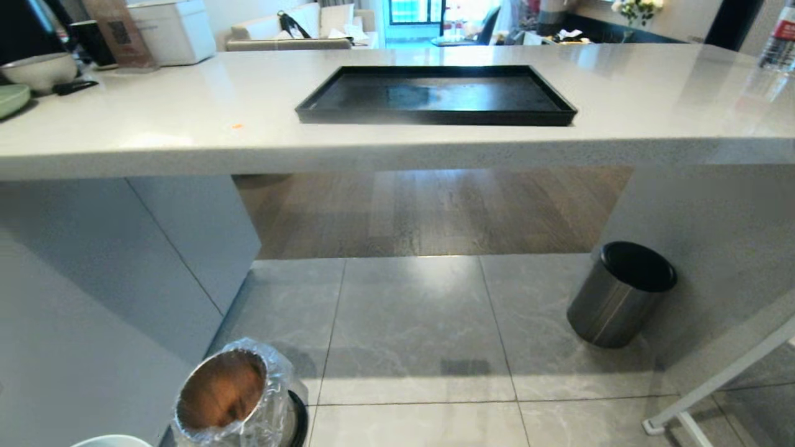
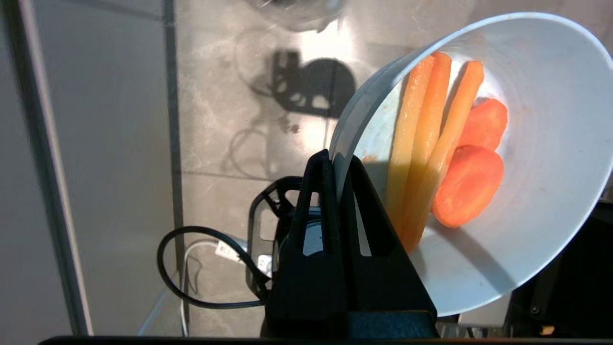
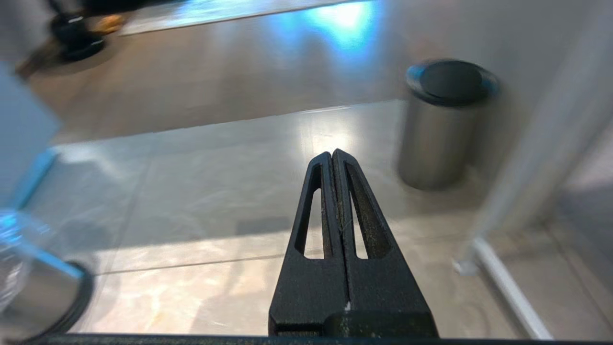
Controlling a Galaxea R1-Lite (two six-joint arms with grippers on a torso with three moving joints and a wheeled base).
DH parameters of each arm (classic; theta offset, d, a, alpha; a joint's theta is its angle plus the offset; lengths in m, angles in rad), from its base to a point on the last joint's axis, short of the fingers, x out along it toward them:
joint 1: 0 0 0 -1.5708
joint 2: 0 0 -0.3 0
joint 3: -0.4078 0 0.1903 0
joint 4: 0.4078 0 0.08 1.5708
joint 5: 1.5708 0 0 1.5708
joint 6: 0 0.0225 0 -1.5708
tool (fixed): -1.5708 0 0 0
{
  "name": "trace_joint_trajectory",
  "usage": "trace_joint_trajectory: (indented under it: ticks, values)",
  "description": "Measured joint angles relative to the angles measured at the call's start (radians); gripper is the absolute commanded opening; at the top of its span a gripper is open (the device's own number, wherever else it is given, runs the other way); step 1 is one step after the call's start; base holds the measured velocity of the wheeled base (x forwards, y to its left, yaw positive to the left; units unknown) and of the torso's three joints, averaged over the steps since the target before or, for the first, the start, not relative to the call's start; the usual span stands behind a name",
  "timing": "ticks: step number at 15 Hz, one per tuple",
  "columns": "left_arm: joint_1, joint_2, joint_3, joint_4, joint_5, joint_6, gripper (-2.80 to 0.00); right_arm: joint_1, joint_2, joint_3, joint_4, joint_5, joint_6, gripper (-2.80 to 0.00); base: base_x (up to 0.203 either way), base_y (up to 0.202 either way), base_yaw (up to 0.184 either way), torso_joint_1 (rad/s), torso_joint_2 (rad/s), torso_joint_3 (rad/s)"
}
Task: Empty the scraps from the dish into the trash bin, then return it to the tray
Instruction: Move the bowl over the trash can
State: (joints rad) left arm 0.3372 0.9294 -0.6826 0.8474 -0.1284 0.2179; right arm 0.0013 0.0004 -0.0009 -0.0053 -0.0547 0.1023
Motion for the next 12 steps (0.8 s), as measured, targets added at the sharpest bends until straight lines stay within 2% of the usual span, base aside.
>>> trace_joint_trajectory:
  ticks: [8, 10, 12]
  values:
    - [0.0, -0.004, -0.001, 0.0, -0.007, 0.003, -2.8, 0.0, 0.0, 0.0, 0.0, 0.0, -0.001, -2.8, 0.001, -0.009, 0.171, 0.002, 0.0, 0.001]
    - [0.0, -0.008, -0.001, 0.001, -0.006, 0.038, -2.8, 0.0, 0.0, 0.0, 0.0, 0.0, 0.0, -2.8, -0.001, -0.005, 0.115, 0.002, 0.0, 0.004]
    - [-0.001, -0.014, -0.001, 0.001, -0.007, 0.05, -2.8, 0.0, 0.0, 0.0, 0.0, 0.0, 0.0, -2.8, 0.0, 0.0, 0.0, 0.0, 0.0, 0.0]
